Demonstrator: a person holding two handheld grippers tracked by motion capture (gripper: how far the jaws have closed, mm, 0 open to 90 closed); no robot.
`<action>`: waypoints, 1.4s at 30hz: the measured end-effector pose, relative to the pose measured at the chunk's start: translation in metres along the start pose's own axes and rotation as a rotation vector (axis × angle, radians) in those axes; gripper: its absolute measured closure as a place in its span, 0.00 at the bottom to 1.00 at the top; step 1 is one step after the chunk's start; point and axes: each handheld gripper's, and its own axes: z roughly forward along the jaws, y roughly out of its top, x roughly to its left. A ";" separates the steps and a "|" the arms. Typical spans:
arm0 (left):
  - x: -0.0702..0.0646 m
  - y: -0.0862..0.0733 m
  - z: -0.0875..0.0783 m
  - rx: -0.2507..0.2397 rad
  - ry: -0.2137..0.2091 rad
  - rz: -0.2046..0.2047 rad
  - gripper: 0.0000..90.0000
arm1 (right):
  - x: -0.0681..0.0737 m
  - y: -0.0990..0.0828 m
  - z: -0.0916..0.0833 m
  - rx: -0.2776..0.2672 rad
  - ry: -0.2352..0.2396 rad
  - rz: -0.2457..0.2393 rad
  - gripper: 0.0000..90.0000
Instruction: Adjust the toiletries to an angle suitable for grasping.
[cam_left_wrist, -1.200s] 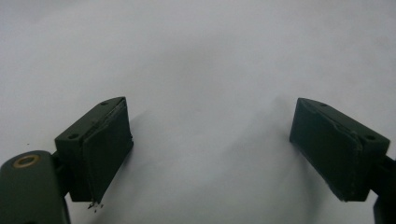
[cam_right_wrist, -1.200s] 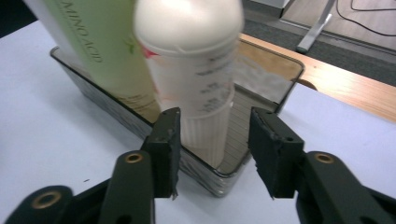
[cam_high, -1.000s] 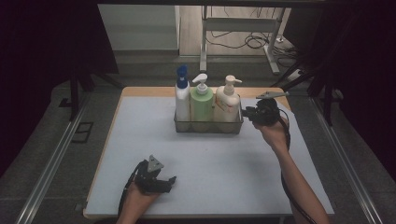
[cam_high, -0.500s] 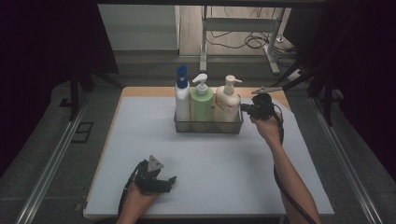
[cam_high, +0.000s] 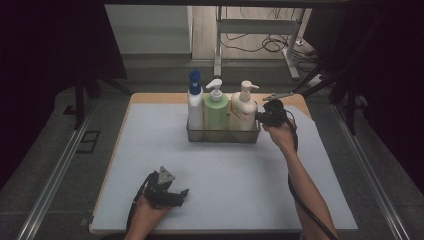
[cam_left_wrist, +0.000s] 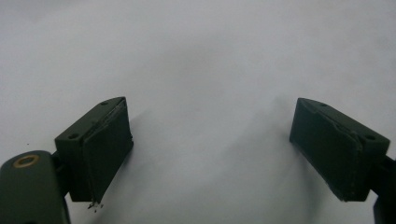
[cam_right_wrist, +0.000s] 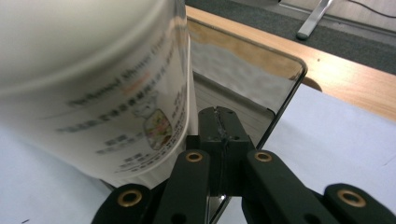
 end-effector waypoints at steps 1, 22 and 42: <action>0.000 0.000 0.000 -0.001 -0.001 -0.001 0.14 | -0.001 -0.001 0.002 0.000 -0.001 0.000 1.00; 0.000 0.000 0.000 -0.001 -0.001 -0.002 0.14 | 0.004 -0.012 0.018 0.038 0.007 0.006 1.00; 0.000 0.000 0.000 0.002 0.000 0.000 0.14 | 0.019 -0.010 0.022 0.044 0.025 -0.035 1.00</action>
